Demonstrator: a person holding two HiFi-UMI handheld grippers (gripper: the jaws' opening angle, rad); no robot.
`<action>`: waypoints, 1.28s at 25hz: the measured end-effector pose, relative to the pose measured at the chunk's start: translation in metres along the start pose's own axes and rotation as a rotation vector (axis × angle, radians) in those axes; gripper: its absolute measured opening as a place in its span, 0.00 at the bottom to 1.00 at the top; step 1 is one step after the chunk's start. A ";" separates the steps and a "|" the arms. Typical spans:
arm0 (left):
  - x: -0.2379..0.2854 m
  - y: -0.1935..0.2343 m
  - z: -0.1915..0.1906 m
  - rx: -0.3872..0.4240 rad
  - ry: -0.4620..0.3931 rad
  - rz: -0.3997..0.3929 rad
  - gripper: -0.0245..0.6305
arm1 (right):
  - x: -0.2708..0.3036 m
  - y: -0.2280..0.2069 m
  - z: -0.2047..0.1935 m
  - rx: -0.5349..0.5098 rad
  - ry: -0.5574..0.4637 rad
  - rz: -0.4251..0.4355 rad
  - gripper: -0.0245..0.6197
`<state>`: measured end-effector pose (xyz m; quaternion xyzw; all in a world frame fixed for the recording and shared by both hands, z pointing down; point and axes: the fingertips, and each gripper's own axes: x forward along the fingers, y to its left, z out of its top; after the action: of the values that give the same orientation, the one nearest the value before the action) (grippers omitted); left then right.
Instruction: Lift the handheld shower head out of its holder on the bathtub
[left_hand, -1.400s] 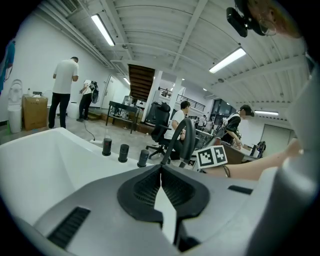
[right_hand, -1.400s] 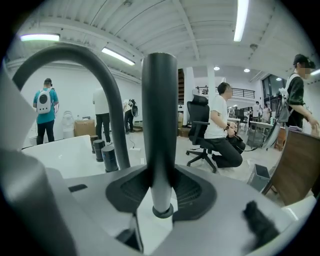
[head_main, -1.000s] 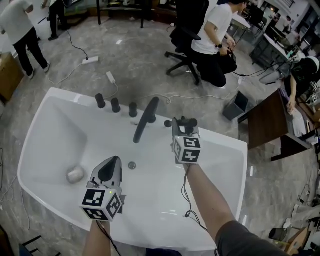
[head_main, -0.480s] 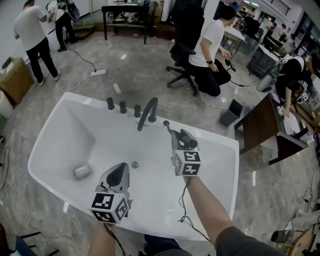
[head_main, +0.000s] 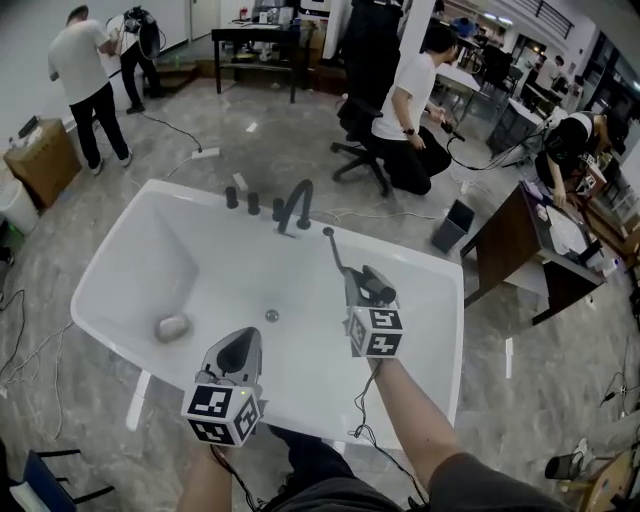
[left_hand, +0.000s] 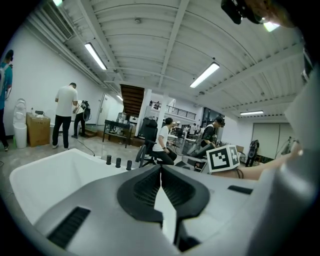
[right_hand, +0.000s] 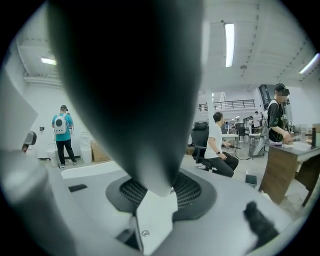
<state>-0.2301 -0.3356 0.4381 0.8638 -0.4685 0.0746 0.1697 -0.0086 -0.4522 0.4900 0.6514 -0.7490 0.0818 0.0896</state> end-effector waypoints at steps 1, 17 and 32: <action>-0.013 -0.007 -0.005 0.006 0.001 -0.002 0.06 | -0.014 0.004 -0.001 -0.003 -0.003 0.003 0.26; -0.146 -0.083 -0.021 -0.018 -0.057 -0.096 0.06 | -0.223 0.066 0.003 -0.006 -0.020 0.021 0.26; -0.156 -0.173 -0.032 0.004 -0.049 -0.116 0.06 | -0.325 0.040 0.004 -0.042 -0.050 0.088 0.26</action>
<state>-0.1707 -0.1142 0.3844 0.8914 -0.4216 0.0443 0.1603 -0.0046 -0.1349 0.4073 0.6176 -0.7804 0.0539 0.0809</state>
